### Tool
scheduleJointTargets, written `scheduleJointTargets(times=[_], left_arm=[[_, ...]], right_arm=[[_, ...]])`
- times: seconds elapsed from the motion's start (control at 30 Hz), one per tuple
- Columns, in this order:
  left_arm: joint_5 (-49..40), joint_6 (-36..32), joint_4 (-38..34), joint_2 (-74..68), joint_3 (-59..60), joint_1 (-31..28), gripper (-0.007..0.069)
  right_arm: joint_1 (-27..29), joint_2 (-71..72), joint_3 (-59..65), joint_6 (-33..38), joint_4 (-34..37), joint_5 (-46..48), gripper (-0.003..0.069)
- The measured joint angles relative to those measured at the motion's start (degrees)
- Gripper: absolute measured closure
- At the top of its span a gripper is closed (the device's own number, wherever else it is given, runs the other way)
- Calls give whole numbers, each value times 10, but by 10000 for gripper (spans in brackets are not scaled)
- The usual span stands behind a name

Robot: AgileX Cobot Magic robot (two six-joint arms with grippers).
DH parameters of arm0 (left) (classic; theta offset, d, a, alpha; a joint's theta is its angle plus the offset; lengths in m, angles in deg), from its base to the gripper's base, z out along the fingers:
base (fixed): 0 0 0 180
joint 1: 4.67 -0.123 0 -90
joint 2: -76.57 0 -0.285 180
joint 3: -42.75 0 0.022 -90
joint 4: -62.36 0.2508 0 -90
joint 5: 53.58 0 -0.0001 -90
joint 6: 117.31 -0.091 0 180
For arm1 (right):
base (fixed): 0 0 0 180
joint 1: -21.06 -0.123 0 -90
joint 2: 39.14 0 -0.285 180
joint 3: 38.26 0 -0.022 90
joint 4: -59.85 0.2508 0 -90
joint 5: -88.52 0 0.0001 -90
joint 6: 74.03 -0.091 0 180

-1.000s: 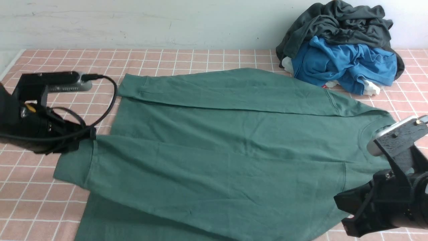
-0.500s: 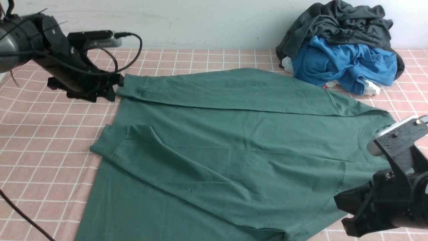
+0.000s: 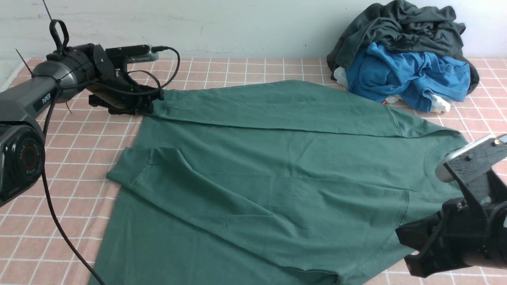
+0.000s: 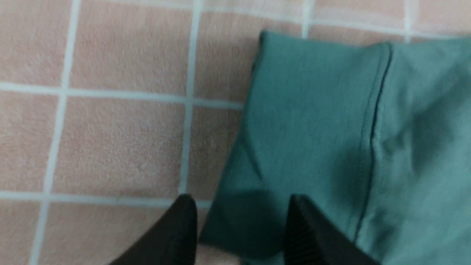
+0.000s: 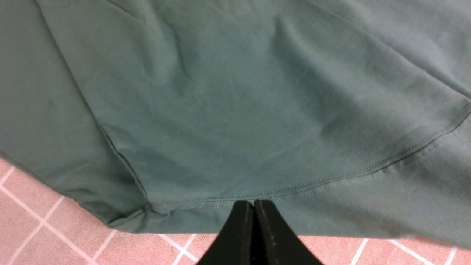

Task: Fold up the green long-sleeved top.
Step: Use the left arm to clamp the cuff farthest from it, then use the left arm to drag and drop the cuff onto the cuff closest to the left arm

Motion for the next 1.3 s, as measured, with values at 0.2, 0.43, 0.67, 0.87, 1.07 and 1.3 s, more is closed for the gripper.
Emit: scheduleJointTargets(times=[0.2, 0.43, 0.67, 0.87, 1.07, 1.3], left_arm=[[-38, -75, -21, 15, -1, 0, 592], [-157, -99, -25, 102, -1, 0, 608], [-317, -100, 19, 209, 114, 2, 607], [-245, -94, 59, 351, 347, 2, 607], [-127, -148, 29, 397, 480, 2, 561], [-170, -178, 4, 418, 489, 2, 272]], right_arm=[[0, 0, 0, 0, 0, -2, 673], [0, 0, 0, 0, 0, -2, 673], [0, 0, -1, 0, 0, 4, 673], [0, 0, -3, 0, 0, 10, 673], [0, 0, -3, 16, 0, 13, 673], [0, 0, -4, 54, 7, 55, 673]])
